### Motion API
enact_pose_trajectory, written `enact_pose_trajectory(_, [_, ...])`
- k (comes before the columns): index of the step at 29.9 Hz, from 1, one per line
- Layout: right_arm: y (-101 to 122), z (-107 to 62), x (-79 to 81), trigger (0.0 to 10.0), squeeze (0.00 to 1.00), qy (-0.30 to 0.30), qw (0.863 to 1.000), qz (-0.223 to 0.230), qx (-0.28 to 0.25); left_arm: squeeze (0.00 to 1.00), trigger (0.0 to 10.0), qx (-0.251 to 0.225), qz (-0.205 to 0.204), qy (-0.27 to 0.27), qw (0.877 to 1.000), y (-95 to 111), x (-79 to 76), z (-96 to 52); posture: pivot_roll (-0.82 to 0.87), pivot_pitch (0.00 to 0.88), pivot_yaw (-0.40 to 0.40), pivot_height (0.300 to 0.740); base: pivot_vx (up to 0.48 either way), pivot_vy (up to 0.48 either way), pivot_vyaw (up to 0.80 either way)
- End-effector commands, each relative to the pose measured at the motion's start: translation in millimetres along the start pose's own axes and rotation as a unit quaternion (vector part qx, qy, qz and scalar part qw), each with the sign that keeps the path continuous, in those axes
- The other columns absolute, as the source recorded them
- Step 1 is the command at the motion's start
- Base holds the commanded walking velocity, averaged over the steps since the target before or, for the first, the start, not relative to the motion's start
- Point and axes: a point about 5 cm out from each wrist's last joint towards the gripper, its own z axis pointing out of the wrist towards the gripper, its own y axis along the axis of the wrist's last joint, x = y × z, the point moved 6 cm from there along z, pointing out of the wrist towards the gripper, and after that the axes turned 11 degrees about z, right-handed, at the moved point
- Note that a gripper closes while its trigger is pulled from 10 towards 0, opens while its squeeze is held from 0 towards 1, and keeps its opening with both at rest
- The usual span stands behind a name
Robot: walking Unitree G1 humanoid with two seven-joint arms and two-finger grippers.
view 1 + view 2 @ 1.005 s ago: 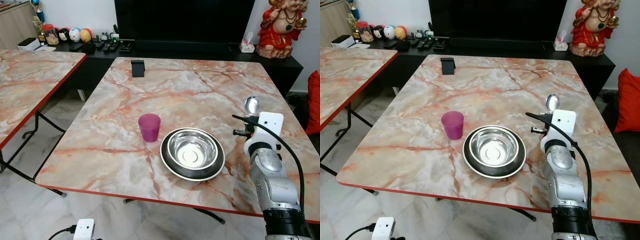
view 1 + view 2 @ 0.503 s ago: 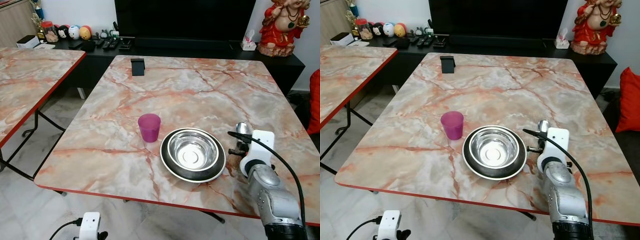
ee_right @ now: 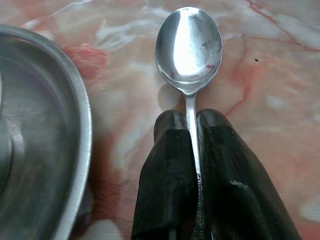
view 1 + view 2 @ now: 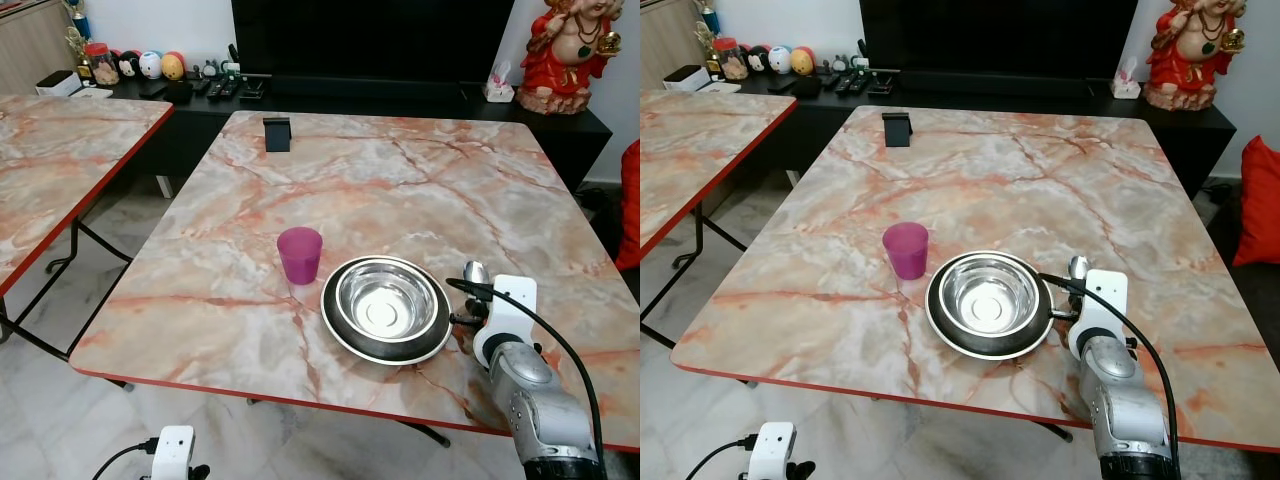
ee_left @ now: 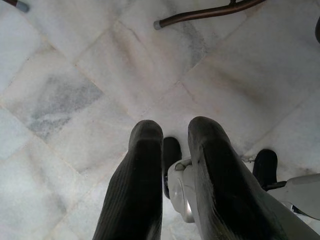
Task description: Setting the table
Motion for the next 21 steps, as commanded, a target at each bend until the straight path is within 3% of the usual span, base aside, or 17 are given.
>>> enact_pose_trajectory(1, [-0.4, 0.2, -3.8, 10.0, 0.00, -0.007, 1.000, -0.002, -0.002, 0.00, 10.0, 0.010, -0.001, -0.002, 1.000, -5.9, 0.5, -1.0, -0.01, 0.000, 0.002, 0.740, 0.000, 0.000, 0.00])
enact_pose_trajectory(21, [-15.6, 2.1, 6.9, 10.0, 0.00, 0.021, 0.999, -0.028, 0.010, 0.00, 10.0, 0.011, 0.001, -0.003, 1.000, -7.1, 1.2, -1.5, -0.01, 0.000, 0.000, 0.740, 0.000, 0.000, 0.00])
